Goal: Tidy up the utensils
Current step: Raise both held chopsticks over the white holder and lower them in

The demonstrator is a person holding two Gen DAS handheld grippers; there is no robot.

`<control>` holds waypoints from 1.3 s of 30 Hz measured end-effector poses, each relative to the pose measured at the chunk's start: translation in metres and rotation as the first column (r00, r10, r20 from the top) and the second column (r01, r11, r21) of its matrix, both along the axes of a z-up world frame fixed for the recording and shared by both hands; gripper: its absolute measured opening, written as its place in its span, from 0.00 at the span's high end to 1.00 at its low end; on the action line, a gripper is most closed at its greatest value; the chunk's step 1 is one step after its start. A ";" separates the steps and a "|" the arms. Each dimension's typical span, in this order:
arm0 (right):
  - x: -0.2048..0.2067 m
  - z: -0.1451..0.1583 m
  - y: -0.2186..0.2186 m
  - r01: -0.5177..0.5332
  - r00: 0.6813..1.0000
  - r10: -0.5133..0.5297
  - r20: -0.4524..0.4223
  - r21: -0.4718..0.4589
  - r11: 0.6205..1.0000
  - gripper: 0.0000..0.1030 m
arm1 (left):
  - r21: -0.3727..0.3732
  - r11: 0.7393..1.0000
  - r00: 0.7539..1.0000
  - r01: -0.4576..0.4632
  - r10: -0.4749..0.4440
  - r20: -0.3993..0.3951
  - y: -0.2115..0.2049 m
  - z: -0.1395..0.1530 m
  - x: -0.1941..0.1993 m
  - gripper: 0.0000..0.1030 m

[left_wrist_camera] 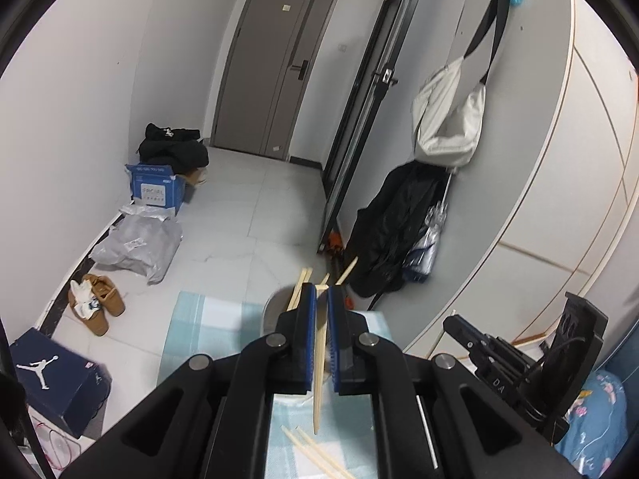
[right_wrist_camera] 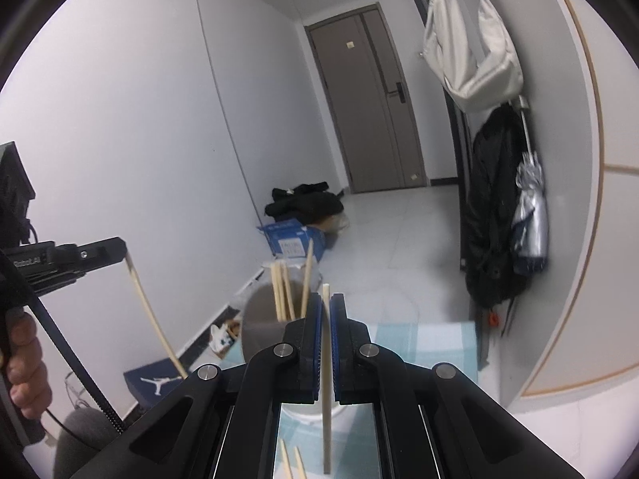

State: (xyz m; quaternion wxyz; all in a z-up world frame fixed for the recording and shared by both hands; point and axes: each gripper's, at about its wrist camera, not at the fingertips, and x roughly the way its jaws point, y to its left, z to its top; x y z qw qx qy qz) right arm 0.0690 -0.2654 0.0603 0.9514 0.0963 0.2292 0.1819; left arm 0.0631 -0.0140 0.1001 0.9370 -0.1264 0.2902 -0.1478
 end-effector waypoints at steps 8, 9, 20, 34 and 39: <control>0.025 0.056 0.011 -0.025 0.997 0.028 0.066 -0.038 0.999 0.97 | -0.085 0.996 0.999 -0.002 0.006 0.046 0.007 0.021 0.028 0.98; 0.029 0.060 0.011 -0.027 0.997 0.030 0.072 -0.037 0.999 0.97 | -0.092 0.996 0.999 -0.002 0.007 0.048 0.007 0.022 0.031 0.98; 0.085 0.091 0.029 -0.041 0.992 0.040 0.122 0.009 0.999 0.97 | -0.120 0.992 0.997 -0.050 0.056 0.048 0.024 0.013 0.073 0.98; 0.126 0.062 0.073 -0.098 0.985 0.094 0.143 0.020 0.995 0.97 | -0.076 0.993 0.995 -0.093 0.094 0.013 0.029 -0.013 0.098 0.98; 0.134 0.037 0.078 -0.123 0.988 0.119 0.099 0.032 0.992 0.97 | -0.042 0.997 0.997 -0.068 0.070 0.028 0.024 -0.014 0.094 0.98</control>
